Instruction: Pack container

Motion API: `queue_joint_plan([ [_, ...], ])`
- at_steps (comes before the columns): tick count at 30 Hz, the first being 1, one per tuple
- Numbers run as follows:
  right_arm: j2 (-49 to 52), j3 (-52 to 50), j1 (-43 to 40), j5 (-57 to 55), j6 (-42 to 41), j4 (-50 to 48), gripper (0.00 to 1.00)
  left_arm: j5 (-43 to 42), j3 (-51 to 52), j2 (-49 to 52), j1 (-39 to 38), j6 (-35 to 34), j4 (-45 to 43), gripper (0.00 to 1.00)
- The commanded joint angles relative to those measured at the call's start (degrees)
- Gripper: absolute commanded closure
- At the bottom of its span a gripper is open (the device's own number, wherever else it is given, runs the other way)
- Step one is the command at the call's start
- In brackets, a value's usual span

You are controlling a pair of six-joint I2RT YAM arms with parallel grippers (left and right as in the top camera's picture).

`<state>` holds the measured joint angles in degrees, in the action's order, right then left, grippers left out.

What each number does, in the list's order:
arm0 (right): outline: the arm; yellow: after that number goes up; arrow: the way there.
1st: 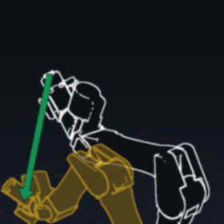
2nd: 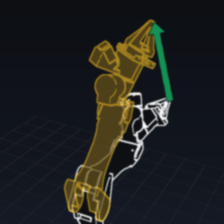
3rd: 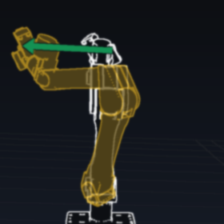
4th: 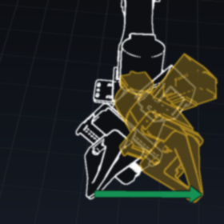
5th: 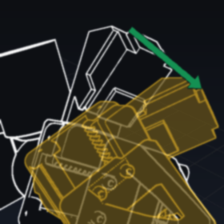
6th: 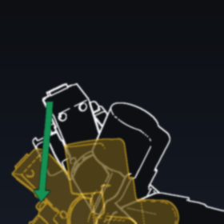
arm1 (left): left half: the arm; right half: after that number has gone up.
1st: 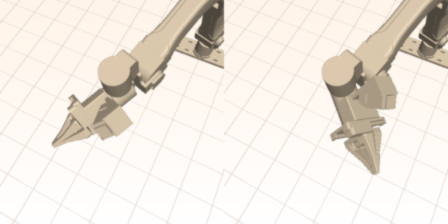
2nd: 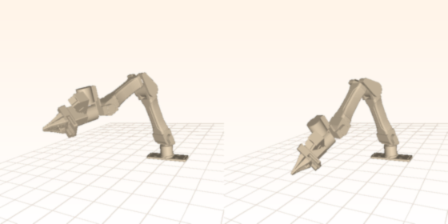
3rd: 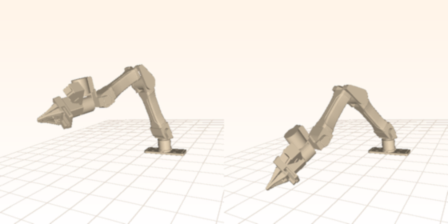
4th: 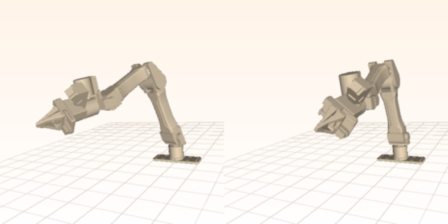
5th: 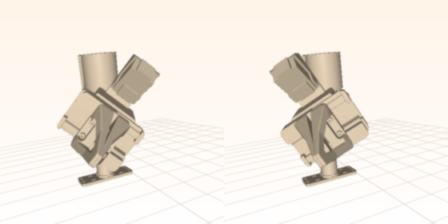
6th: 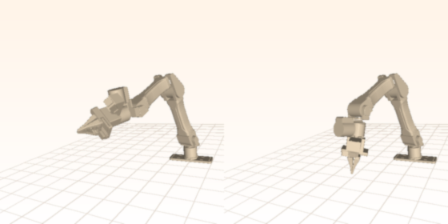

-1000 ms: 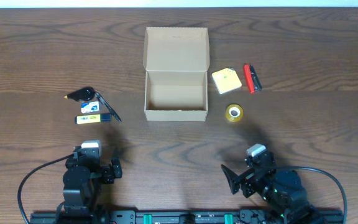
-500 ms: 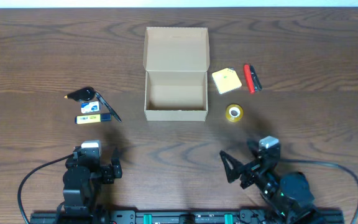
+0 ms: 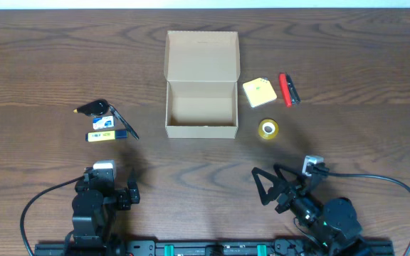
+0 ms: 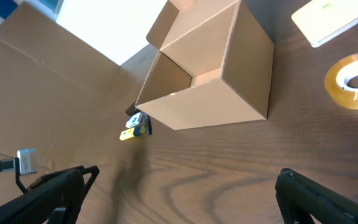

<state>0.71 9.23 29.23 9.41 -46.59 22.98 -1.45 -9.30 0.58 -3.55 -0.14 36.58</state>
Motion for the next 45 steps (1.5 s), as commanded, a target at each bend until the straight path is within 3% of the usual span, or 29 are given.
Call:
queue_joint_plan([
  [1, 0.0, 1.6, 0.4, 0.5, 4.7, -0.1, 0.01, 0.4, 0.4, -0.4, -0.2, 0.3, 0.1, 0.05],
  [7, 6.0, 8.7, 0.3, 0.1, 11.5, 2.6, 0.06, 0.4, 0.4, -0.4, -0.2, 0.3, 0.1, 0.05],
  [19, 37.1, 25.5, -0.1, -5.7, 25.9, 5.5, 0.01, 0.4, 0.4, -0.4, -0.2, 0.3, 0.1, 0.05],
  [31, 69.9, 44.2, -16.7, -5.7, 42.3, 4.0, 0.01, 0.4, 0.4, -0.4, -0.2, 0.3, 0.1, 0.05],
  [35, 78.2, 48.6, -18.5, -5.7, 48.9, 2.2, 0.01, 0.4, 0.4, -0.4, -0.2, 0.3, 0.1, 0.05],
  [45, 92.5, 52.7, -19.2, -3.0, 55.6, -2.9, 0.01, 0.4, 0.4, -0.4, -0.2, 0.3, 0.1, 0.05],
])
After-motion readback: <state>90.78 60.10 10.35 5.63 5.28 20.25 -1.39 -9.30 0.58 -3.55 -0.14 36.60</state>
